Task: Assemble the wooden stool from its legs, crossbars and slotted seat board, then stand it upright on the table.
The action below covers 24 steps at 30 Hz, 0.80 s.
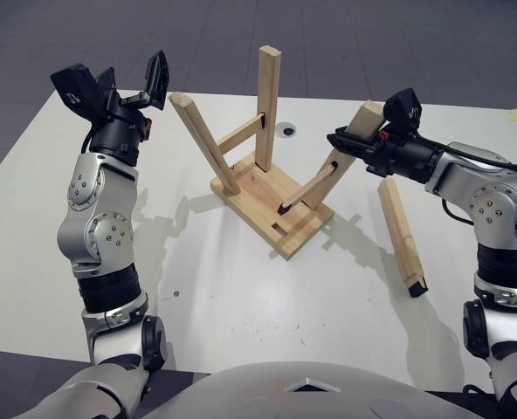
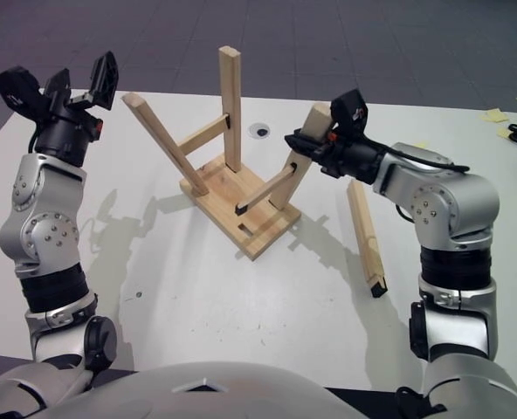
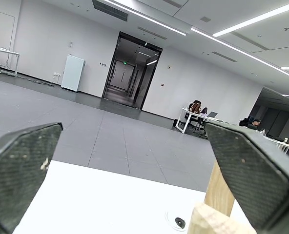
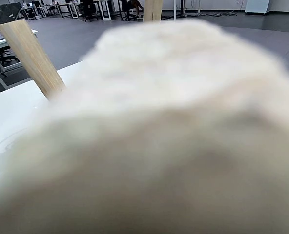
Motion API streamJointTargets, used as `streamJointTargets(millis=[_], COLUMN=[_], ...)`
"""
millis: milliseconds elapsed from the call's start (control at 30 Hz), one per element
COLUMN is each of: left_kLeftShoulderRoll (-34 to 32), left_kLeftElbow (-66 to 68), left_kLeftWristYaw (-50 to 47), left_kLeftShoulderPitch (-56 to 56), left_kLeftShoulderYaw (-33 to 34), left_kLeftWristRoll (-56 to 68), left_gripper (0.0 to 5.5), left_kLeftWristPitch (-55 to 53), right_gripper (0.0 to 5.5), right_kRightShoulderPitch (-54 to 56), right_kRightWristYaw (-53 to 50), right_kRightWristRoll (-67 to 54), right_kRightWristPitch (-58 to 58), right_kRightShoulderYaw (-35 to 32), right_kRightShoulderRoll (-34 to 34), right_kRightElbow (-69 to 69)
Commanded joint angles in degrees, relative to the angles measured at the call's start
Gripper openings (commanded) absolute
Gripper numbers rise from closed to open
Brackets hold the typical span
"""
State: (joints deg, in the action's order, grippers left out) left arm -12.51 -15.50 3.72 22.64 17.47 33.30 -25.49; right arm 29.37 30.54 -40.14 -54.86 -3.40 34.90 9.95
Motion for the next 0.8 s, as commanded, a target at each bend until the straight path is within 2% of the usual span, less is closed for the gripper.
streamJointTargets(millis=[33, 267, 400, 533, 633, 800], left_kLeftShoulderRoll=[-0.83, -0.68, -0.74, -0.64, -0.66, -0.11], left_kLeftElbow=[0.67, 1.18, 1.18, 1.36, 1.28, 1.52], left_kLeftWristYaw=[0.35, 0.62, 0.83, 1.17, 1.24, 1.03], left_kLeftShoulderPitch=[0.85, 0.71, 1.04, 1.25, 1.40, 1.93], left_kLeftShoulderYaw=[-0.13, 0.05, 0.08, 0.02, 0.18, -0.07], left_kLeftWristRoll=[-0.73, -0.65, -0.33, -0.09, 0.03, -0.21], left_gripper=[5.40, 5.40, 5.40, 5.40, 5.40, 5.40], left_kLeftWristPitch=[-0.13, 0.13, -0.04, -0.01, 0.03, 0.30], right_gripper=[1.43, 2.54, 3.07, 3.65, 4.20, 4.90], right_kRightShoulderPitch=[-2.72, 0.92, 5.05, 9.51, 15.09, 25.90], right_kRightWristYaw=[-3.46, -4.99, -6.21, -7.41, -8.51, -7.98], right_kRightWristRoll=[3.02, -0.01, -7.22, -16.41, -16.77, -9.12], right_kRightWristPitch=[-2.90, 1.36, 0.05, -3.87, -2.72, 6.41], right_kRightShoulderYaw=[0.18, -6.40, -13.54, -19.30, -19.70, -15.73], right_kRightShoulderRoll=[-0.64, -5.56, -9.17, -9.92, -9.08, -8.61], right_kRightElbow=[-2.99, -5.07, -5.50, -5.83, -7.37, -12.83])
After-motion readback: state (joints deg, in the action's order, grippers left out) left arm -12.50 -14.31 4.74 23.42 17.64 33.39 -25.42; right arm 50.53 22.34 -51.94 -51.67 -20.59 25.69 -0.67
